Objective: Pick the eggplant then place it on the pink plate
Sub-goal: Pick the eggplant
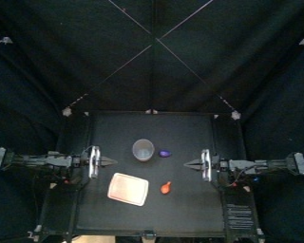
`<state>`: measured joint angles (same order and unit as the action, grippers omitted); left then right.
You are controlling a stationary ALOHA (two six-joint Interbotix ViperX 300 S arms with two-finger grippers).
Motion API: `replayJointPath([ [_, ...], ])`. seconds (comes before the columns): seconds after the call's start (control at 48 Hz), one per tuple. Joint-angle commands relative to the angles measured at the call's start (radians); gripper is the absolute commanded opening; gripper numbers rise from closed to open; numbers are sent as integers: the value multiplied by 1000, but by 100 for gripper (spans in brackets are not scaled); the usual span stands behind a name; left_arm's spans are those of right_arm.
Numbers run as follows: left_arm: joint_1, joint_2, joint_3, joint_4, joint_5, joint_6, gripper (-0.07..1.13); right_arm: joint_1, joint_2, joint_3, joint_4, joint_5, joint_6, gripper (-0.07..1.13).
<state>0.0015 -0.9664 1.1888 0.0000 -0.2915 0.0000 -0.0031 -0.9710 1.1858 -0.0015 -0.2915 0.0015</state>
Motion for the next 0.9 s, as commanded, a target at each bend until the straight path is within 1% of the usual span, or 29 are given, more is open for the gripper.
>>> replayJointPath([
  [0.021, 34, 6, -6, 3, 6, 8, -7, -20, 31, -15, -2, -3, -2, -2],
  [0.125, 40, 3, -6, 8, 8, 8, -3, -61, 83, -21, 0, -2, 0, 4],
  [0.208, 40, 3, -5, 12, 9, 8, -2, -97, 155, -23, -2, 2, -5, 6],
  [0.354, 40, 3, 0, 31, 9, 9, -2, -192, 307, -44, -8, 15, -2, 10],
  [0.417, 40, 2, 3, 43, 9, 8, -2, -222, 377, -64, -15, 23, -11, 17],
  [0.458, 40, 2, 3, 52, 8, 8, -2, -236, 416, -77, -25, 28, -11, 24],
  [0.542, 40, 2, 3, 58, 9, 8, -2, -252, 482, -103, -48, 40, -9, 41],
  [0.667, 40, 2, 3, 58, 9, 8, -2, -259, 574, -147, -86, 49, 0, 74],
  [0.771, 40, 2, 3, 58, 9, 8, -2, -272, 635, -178, -98, 51, 0, 96],
  [0.833, 40, 2, 3, 60, 9, 8, -2, -279, 676, -198, -100, 57, -5, 106],
  [0.896, 40, 0, 3, 58, 8, 8, -2, -291, 712, -215, -100, 69, -3, 106],
])
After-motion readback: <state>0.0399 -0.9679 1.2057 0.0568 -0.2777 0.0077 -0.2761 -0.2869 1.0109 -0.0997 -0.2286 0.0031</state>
